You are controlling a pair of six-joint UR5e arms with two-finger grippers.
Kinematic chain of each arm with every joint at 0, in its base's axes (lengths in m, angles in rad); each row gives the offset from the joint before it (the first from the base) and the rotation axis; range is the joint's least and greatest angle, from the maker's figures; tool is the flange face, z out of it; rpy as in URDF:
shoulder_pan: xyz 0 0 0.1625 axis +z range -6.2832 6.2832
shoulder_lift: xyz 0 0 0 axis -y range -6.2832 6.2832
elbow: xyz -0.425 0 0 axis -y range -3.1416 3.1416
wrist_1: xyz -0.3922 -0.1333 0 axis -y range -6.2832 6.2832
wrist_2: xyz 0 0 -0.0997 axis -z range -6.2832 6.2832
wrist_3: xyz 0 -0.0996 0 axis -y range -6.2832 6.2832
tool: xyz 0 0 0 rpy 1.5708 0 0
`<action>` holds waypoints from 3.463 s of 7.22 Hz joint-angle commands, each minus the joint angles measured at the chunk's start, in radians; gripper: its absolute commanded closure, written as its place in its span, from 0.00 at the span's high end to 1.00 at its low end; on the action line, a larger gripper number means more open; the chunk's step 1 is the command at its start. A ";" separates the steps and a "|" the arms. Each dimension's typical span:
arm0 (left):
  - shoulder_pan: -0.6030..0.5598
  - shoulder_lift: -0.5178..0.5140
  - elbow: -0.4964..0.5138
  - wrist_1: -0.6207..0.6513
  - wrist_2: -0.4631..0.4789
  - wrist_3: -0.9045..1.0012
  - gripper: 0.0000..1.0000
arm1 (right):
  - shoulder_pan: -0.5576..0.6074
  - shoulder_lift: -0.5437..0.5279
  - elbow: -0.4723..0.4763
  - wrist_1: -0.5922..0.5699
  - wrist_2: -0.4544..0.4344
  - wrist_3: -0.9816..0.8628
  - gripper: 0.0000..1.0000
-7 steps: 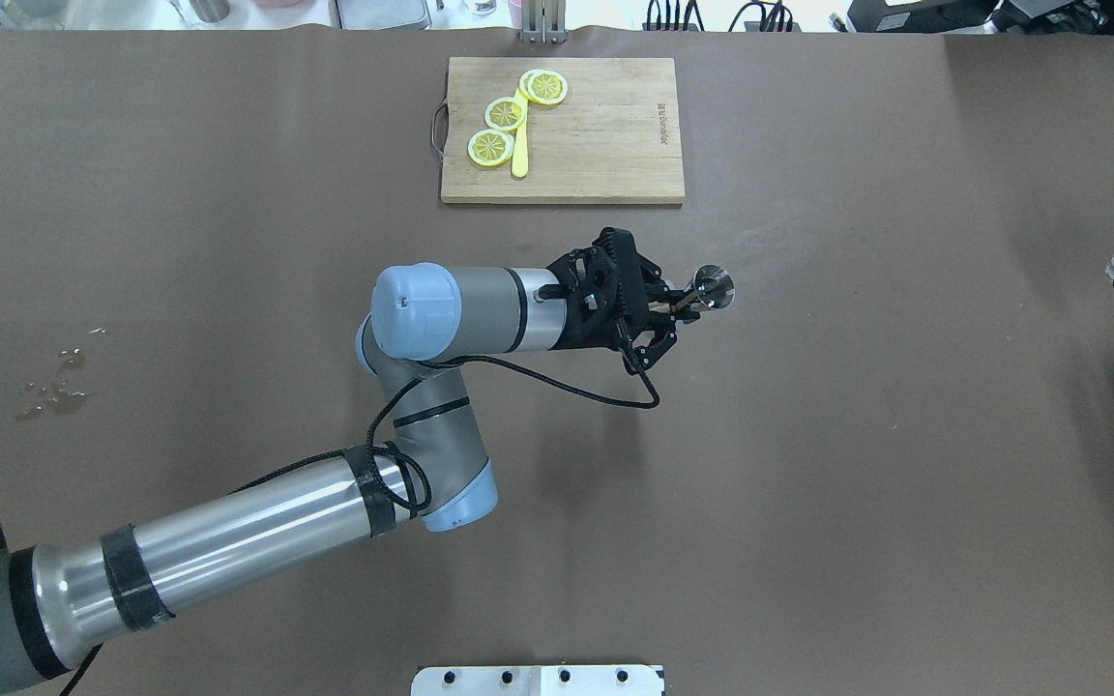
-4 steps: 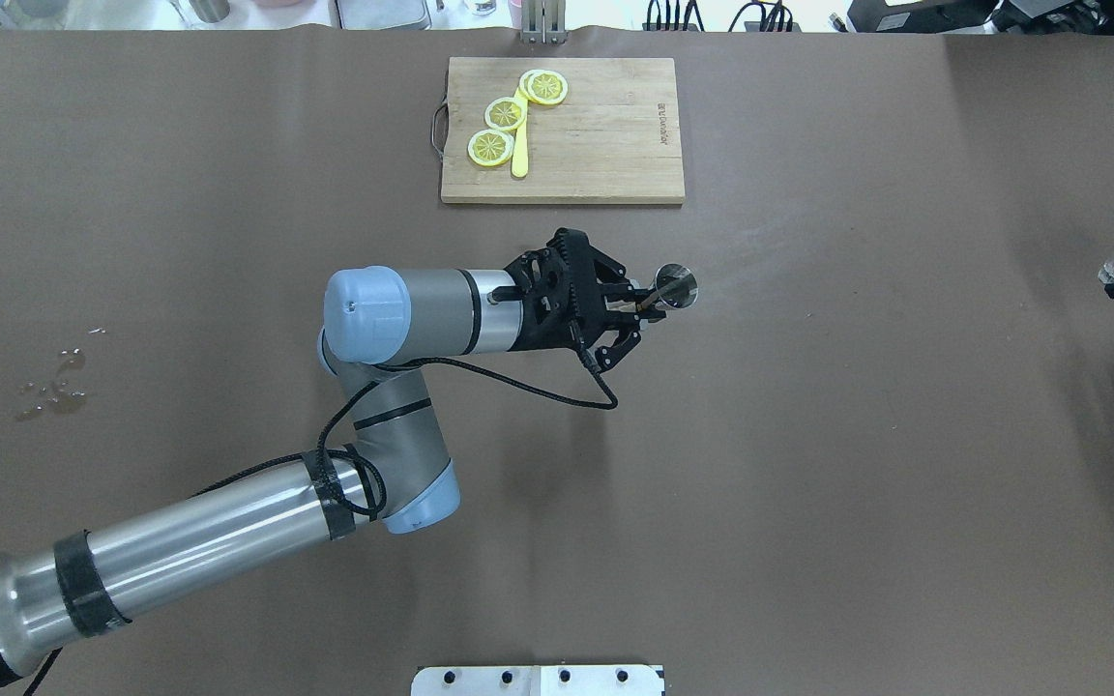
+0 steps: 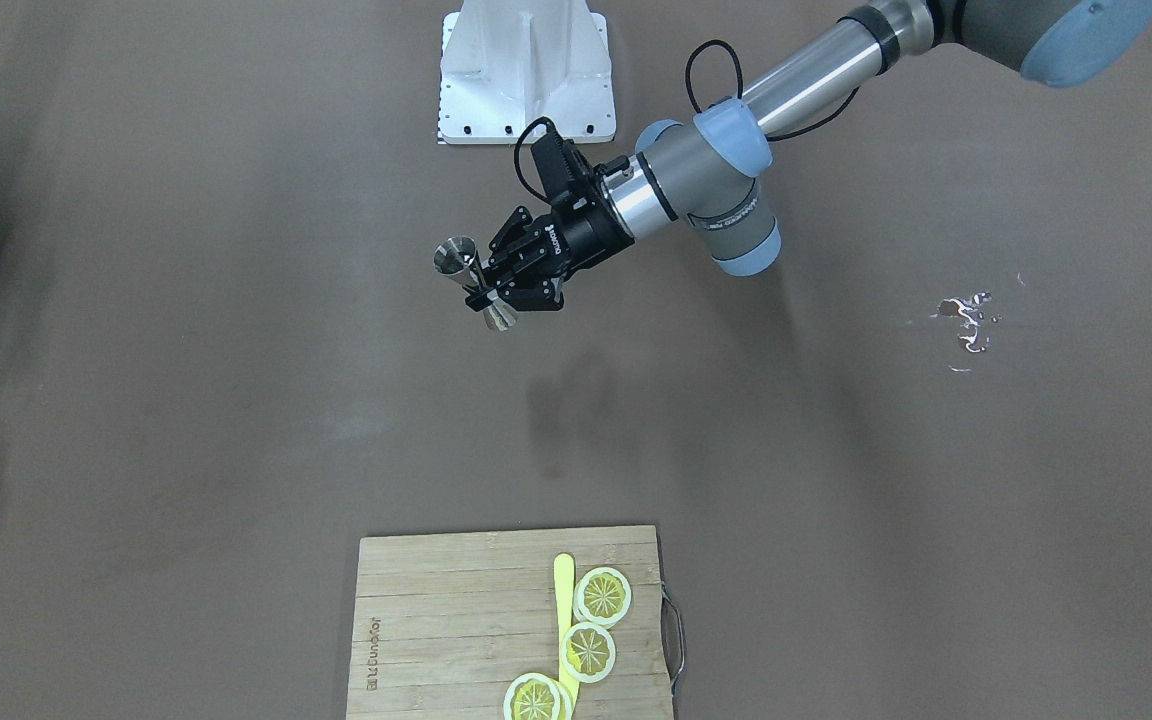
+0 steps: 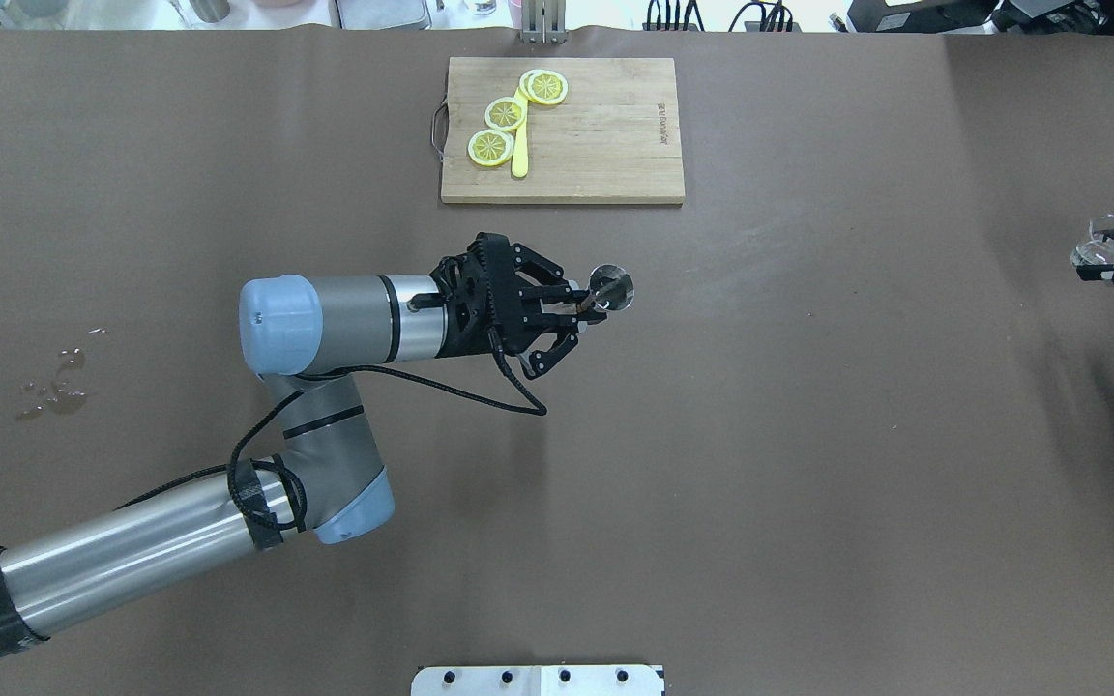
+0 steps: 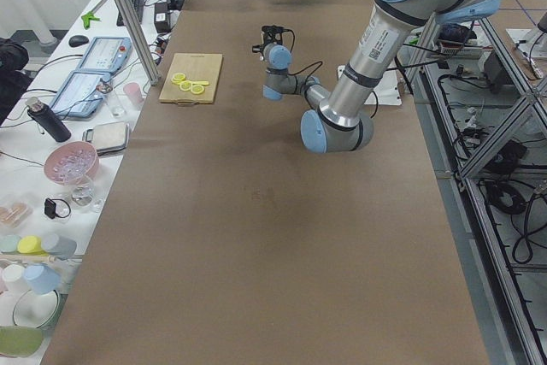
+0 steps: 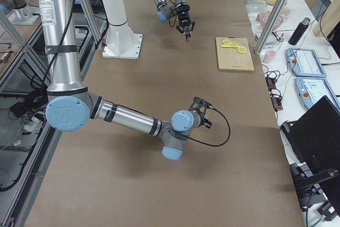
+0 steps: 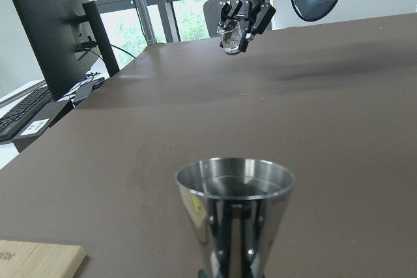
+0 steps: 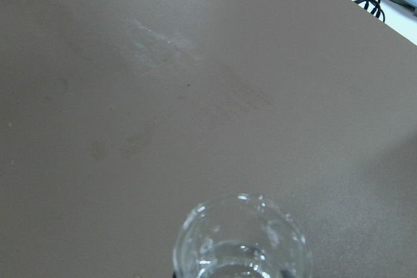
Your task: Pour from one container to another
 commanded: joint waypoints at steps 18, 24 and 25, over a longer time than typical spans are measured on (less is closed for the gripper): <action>-0.001 0.557 -0.431 -0.010 0.881 -0.323 0.00 | -0.296 -0.041 -0.105 0.395 -0.239 0.256 0.00; -0.001 0.587 -0.433 0.408 1.145 -0.868 0.00 | -0.315 -0.044 -0.133 0.410 -0.236 0.247 0.00; -0.001 0.587 -0.433 0.511 1.145 -0.982 0.00 | -0.318 -0.044 -0.133 0.410 -0.238 0.247 0.00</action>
